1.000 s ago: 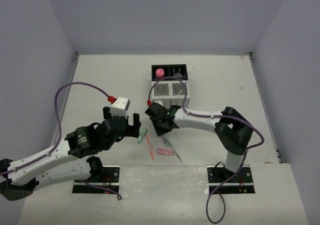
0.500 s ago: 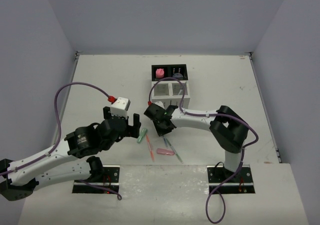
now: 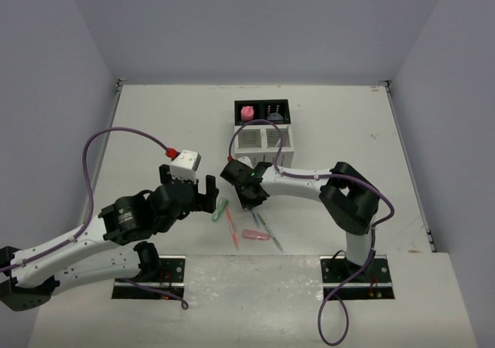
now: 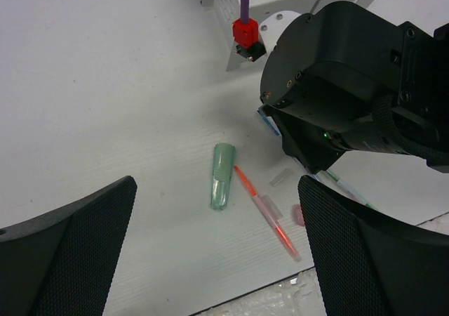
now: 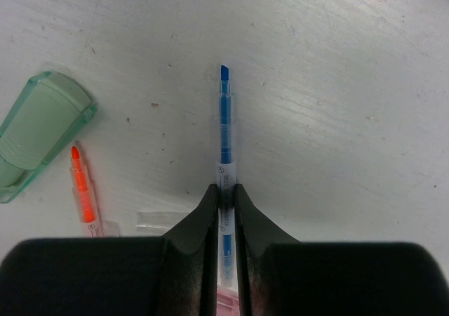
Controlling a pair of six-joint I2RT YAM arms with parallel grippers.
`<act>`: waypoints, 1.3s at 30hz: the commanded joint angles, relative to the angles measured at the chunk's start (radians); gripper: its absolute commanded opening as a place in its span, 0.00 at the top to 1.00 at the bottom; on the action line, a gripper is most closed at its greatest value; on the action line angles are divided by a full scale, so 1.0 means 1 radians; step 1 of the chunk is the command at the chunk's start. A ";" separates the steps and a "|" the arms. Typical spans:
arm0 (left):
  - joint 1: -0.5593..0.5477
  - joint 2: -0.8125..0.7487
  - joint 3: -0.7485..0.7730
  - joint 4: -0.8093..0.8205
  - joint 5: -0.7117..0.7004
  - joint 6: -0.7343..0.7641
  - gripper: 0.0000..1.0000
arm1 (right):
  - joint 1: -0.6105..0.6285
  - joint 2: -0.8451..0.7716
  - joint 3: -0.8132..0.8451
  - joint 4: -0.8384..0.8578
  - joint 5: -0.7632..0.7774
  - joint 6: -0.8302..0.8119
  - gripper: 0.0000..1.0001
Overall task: Sort the stationery into containers
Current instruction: Pick up the pen from the center of the board, then move the pen cap to the center of the board.
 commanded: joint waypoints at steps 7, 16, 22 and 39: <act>0.000 0.015 -0.015 0.058 0.027 -0.025 0.00 | -0.008 -0.322 0.019 -0.023 0.022 0.012 1.00; 0.000 0.180 0.004 0.122 0.140 -0.093 0.00 | -0.099 -0.694 -0.174 -0.097 0.116 -0.001 1.00; -0.002 0.435 0.097 0.061 0.188 -0.196 0.00 | -0.193 -0.920 -0.334 -0.097 0.127 -0.015 1.00; -0.075 0.682 0.279 0.083 0.245 0.106 0.17 | -0.223 -1.040 -0.439 -0.093 0.165 -0.034 1.00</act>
